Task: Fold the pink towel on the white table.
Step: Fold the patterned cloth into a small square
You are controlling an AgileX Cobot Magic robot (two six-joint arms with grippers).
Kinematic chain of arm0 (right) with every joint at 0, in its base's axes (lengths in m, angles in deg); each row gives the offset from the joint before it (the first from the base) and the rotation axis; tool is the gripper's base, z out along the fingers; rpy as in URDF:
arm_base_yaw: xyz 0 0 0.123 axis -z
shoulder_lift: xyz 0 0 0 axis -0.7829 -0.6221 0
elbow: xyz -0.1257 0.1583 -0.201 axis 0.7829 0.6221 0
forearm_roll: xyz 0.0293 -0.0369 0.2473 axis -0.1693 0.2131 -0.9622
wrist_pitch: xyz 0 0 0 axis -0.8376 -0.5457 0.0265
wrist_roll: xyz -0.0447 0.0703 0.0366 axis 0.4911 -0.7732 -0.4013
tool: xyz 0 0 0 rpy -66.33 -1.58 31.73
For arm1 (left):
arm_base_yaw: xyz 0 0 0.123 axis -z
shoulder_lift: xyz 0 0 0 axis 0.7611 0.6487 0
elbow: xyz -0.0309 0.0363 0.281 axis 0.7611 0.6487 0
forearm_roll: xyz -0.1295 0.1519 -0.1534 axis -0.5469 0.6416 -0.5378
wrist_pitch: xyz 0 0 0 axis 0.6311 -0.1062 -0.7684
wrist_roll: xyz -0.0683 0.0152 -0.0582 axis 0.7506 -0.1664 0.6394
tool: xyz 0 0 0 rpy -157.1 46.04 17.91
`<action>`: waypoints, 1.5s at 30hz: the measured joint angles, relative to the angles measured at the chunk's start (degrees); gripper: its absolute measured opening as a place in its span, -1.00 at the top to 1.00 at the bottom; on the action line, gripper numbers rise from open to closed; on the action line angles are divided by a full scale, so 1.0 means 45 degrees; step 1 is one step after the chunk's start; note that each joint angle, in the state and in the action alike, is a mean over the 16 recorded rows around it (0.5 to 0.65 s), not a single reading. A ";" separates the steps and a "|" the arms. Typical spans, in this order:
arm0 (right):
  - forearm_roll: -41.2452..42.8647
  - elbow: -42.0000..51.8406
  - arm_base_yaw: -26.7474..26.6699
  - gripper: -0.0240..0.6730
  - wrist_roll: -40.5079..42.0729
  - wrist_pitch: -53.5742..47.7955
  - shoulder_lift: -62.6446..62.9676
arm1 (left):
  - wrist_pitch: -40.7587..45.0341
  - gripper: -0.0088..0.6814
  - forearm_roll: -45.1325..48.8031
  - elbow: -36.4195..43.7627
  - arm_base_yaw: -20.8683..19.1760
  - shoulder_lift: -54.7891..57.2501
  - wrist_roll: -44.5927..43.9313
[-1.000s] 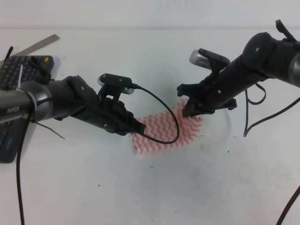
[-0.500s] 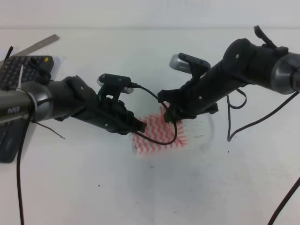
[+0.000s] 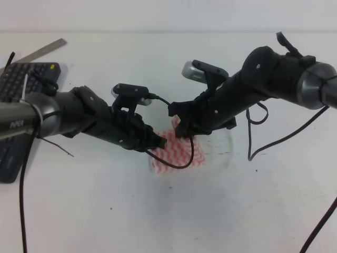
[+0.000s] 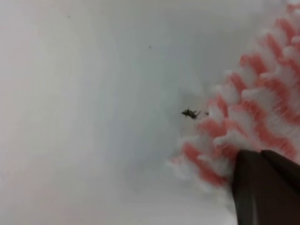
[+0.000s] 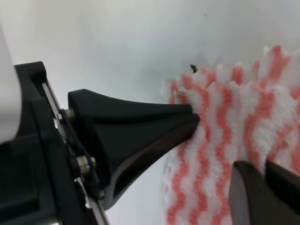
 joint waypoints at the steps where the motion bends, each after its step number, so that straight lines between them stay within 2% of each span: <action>1: -0.0013 -0.0001 -0.0022 0.97 -0.0002 0.0023 -0.0015 | 0.0002 0.98 -0.0015 0.0000 0.0000 0.0001 -0.0012; 26: -0.0125 -0.0008 -0.0231 0.97 0.0006 0.0148 -0.0448 | -0.0022 0.98 0.0120 0.0039 0.0000 -0.0427 -0.0311; 45: -0.0163 -0.0008 -0.0231 0.97 0.0055 0.0150 -0.0448 | -0.0753 0.98 0.1637 0.0036 -0.0449 -0.0460 0.0139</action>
